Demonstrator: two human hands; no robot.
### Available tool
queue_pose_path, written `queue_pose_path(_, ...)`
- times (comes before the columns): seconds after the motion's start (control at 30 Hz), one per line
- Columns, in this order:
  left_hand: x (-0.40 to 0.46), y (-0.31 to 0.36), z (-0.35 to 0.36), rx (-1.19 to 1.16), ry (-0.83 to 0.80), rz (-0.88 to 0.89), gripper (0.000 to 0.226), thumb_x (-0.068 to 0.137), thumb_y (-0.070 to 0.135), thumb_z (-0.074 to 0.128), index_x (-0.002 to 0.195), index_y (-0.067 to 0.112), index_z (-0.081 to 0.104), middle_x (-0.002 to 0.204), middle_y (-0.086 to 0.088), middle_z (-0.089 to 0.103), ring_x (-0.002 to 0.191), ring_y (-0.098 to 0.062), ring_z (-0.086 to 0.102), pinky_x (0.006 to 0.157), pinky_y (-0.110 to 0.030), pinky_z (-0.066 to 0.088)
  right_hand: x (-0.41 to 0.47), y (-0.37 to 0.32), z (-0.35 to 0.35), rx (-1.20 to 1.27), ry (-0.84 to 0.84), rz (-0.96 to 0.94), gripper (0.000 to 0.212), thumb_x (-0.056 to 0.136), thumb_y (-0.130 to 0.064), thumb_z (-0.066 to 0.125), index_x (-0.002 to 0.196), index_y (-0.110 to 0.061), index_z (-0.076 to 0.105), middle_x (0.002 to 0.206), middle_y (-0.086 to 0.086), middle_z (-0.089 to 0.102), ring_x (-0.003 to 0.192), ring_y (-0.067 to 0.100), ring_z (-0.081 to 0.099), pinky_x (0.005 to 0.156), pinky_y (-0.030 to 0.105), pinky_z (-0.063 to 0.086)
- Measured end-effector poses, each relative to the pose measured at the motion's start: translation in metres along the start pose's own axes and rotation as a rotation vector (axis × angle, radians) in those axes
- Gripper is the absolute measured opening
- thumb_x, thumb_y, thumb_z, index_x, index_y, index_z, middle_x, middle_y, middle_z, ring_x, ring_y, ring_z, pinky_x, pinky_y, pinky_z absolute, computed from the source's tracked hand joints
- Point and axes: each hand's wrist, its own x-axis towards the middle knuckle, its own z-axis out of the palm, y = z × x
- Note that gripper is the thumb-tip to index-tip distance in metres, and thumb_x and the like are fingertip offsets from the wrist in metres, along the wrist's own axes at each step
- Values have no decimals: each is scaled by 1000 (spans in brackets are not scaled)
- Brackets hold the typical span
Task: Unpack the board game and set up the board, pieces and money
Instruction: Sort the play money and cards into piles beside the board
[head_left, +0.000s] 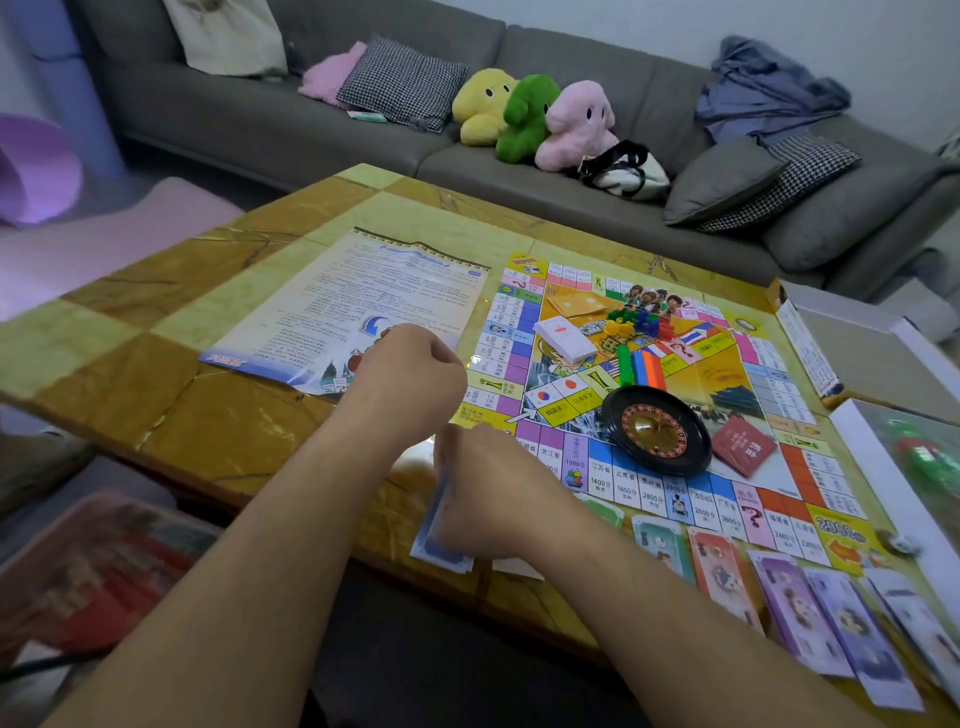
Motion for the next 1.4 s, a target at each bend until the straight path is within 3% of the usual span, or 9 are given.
queue_pose_path(0.17, -1, 2, 1, -10, -6, -12, 25, 85, 9, 51, 79, 19, 72, 84, -3, 76, 88, -27, 73, 80, -49, 64, 5, 4, 1, -3, 40, -63, 45, 72, -20, 79, 110, -21, 54, 104, 3, 57, 90, 24, 61, 76, 40, 61)
queue_pose_path(0.37, 0, 5, 1, -49, -7, -10, 26, 87, 8, 51, 80, 21, 73, 82, -2, 77, 83, -26, 75, 80, -50, 64, 4, 13, 0, 336, -5, -23, 62, 73, -16, 89, 121, -33, 53, 119, -6, 54, 100, 18, 60, 70, 31, 57)
queue_pose_path(0.53, -1, 6, 1, -186, -24, -32, 19, 92, 12, 59, 90, 21, 76, 85, 0, 79, 80, -20, 75, 71, -42, 63, -7, 40, -34, 727, -5, 122, 64, 63, -13, 100, 115, -30, 66, 108, 2, 70, 92, 25, 74, 84, 49, 64)
queue_pose_path(0.7, -21, 29, 11, -418, -578, -71, 41, 99, 47, 61, 109, 10, 76, 102, -9, 80, 91, -23, 77, 83, -38, 59, -26, 76, -68, 988, 73, 31, 59, 65, 11, 92, 113, -13, 69, 99, 13, 78, 91, 31, 77, 88, 60, 61)
queue_pose_path(0.8, -41, 43, 21, -448, -846, -67, 39, 100, 36, 61, 119, 3, 66, 105, -20, 78, 98, -37, 76, 93, -49, 59, -38, 79, -76, 835, 140, 5, 54, 69, 8, 91, 109, -19, 66, 97, 11, 74, 77, 35, 74, 69, 55, 64)
queue_pose_path(0.9, -42, 46, 36, -493, -768, -134, 23, 102, 18, 61, 114, -2, 58, 86, -27, 74, 75, -43, 73, 77, -54, 62, -46, 80, -73, 638, 218, 6, 56, 73, -3, 91, 112, -28, 60, 104, 3, 68, 73, 25, 71, 51, 32, 58)
queue_pose_path(1.07, -39, 48, 52, -432, -516, -184, 10, 101, 9, 62, 99, 3, 69, 73, -16, 74, 60, -27, 70, 58, -39, 59, -47, 86, -55, 392, 287, -15, 107, 65, -44, 95, 152, -31, 35, 144, -8, 42, 132, 17, 49, 105, 42, 53)
queue_pose_path(1.17, -37, 47, 50, -456, -483, -216, 18, 98, 15, 62, 103, 1, 73, 95, -24, 77, 88, -38, 77, 83, -46, 58, -52, 75, -54, 264, 249, -35, 134, 64, -59, 93, 165, -29, 11, 159, -11, 27, 148, 14, 28, 118, 40, 39)
queue_pose_path(1.4, -40, 51, 41, -368, -413, -217, 12, 93, 21, 68, 96, 9, 71, 94, -13, 74, 90, -29, 71, 96, -53, 59, -42, 66, -44, 154, 333, -36, 68, 76, -50, 82, 126, -33, 40, 122, -9, 42, 116, 18, 47, 89, 39, 53)
